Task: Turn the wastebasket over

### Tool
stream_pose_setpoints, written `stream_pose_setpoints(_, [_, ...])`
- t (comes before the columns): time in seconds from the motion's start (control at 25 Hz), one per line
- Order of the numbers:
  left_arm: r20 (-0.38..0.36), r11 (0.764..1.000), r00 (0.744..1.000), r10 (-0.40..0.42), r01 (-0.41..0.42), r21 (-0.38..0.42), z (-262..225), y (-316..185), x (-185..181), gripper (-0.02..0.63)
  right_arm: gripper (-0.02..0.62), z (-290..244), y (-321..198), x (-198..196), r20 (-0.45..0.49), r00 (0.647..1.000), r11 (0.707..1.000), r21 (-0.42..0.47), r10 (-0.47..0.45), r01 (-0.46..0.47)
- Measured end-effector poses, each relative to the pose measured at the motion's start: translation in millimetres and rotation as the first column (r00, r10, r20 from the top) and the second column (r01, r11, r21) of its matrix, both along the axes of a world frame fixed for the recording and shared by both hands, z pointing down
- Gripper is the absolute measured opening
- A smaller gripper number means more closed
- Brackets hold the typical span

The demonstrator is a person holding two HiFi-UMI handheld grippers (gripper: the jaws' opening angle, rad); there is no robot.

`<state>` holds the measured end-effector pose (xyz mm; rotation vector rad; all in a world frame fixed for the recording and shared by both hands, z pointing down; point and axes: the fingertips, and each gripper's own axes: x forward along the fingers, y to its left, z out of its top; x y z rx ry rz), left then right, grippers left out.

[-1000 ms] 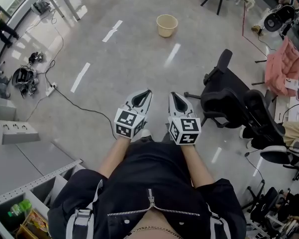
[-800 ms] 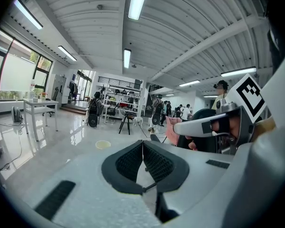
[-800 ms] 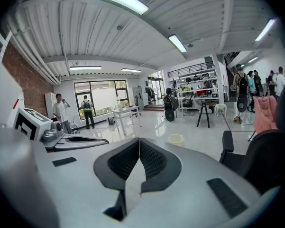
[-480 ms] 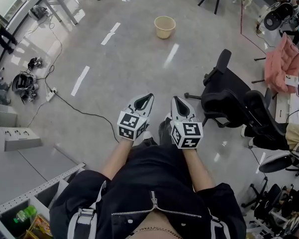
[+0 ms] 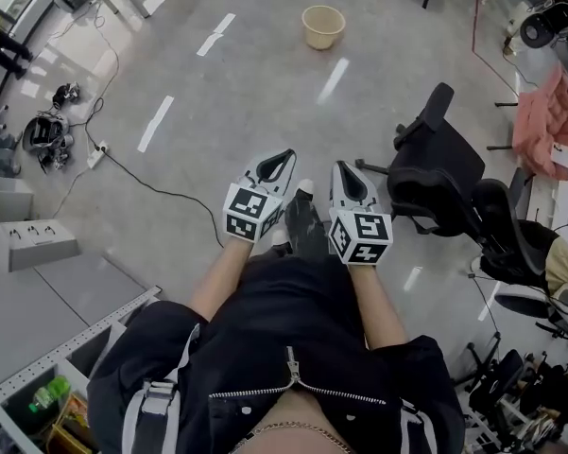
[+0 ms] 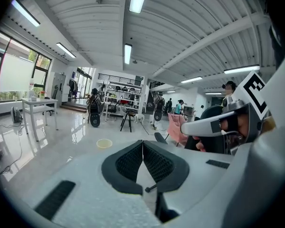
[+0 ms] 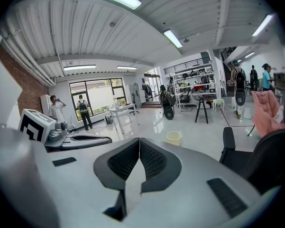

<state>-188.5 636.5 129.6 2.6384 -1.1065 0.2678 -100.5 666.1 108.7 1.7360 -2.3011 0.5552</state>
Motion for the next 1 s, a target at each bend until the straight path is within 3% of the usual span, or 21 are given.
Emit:
stream_pose_setpoints(0.32, [0.031,1.000,0.999,-0.016,0.016,-0.011,6,-49,-10,0.008,0.011,4,-53,-13,0.012,0.999,0.999,-0.017,-0.037,0.038])
stream_pose_setpoints(1.0, [0.089,0.999,0.995,-0.036,0.039,-0.035,2,-165,16,0.005,0.011,7,-183,-2,0.058,0.990,0.990,-0.056,-0.128,0.131])
